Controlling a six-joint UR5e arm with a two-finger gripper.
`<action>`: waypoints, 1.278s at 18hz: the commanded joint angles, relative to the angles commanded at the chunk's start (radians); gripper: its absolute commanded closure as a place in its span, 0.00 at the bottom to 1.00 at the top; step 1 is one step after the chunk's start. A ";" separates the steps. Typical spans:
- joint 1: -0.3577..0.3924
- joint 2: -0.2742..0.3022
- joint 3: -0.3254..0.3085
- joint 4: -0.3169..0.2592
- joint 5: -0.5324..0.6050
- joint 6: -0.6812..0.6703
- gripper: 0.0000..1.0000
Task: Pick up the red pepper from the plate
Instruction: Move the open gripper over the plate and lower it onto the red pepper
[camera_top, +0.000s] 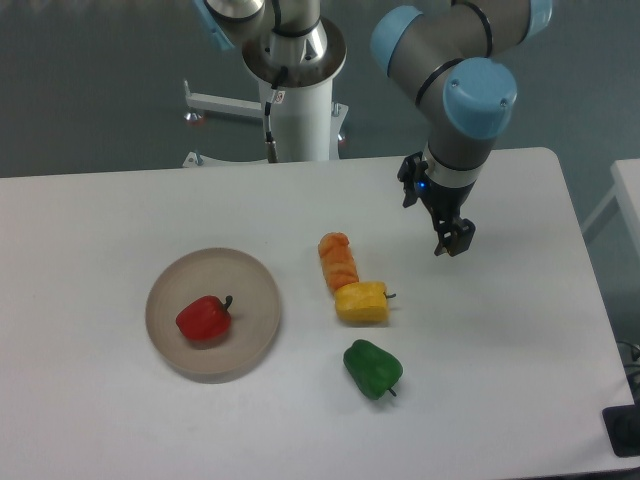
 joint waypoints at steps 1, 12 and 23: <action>0.000 0.000 0.000 0.000 0.000 0.000 0.00; -0.093 0.055 -0.041 0.002 -0.186 -0.288 0.00; -0.431 -0.057 -0.046 0.140 -0.184 -0.630 0.00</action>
